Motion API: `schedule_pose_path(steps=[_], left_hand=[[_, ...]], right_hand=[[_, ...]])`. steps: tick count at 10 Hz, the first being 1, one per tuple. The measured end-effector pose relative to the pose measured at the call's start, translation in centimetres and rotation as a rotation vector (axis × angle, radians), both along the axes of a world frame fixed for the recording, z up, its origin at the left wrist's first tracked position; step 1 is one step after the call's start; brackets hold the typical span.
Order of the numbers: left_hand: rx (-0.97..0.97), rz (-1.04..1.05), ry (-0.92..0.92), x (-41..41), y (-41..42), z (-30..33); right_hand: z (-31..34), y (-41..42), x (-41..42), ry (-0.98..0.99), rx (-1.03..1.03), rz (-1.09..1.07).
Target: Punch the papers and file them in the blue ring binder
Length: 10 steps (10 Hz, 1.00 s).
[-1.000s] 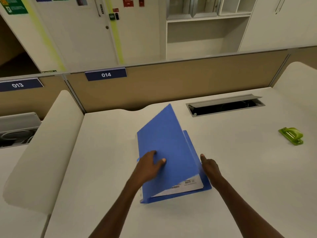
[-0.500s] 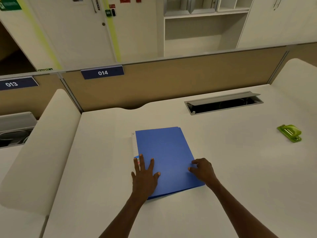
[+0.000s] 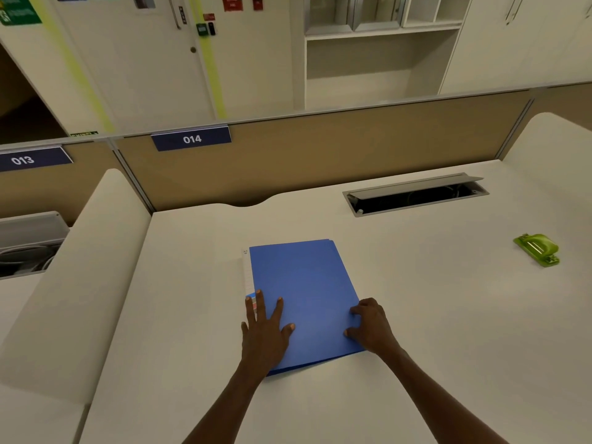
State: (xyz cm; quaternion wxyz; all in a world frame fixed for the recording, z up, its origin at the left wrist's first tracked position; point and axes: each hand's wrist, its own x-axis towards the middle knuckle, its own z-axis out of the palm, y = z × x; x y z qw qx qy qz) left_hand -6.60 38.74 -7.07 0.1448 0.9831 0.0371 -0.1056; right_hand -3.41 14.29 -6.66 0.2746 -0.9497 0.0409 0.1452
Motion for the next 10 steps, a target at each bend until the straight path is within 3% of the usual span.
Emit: schedule_pose_path(steps=[6, 10], left_hand=[[0.142, -0.011, -0.062, -0.2, -0.8, 0.3], [-0.014, 0.005, -0.364, 4.0, -1.0, 4.6]], right_hand=[[-1.0, 0.0, -1.4, -0.107, -0.111, 0.117], [3.4, -0.6, 2.8, -0.525, -0.239, 0.141]])
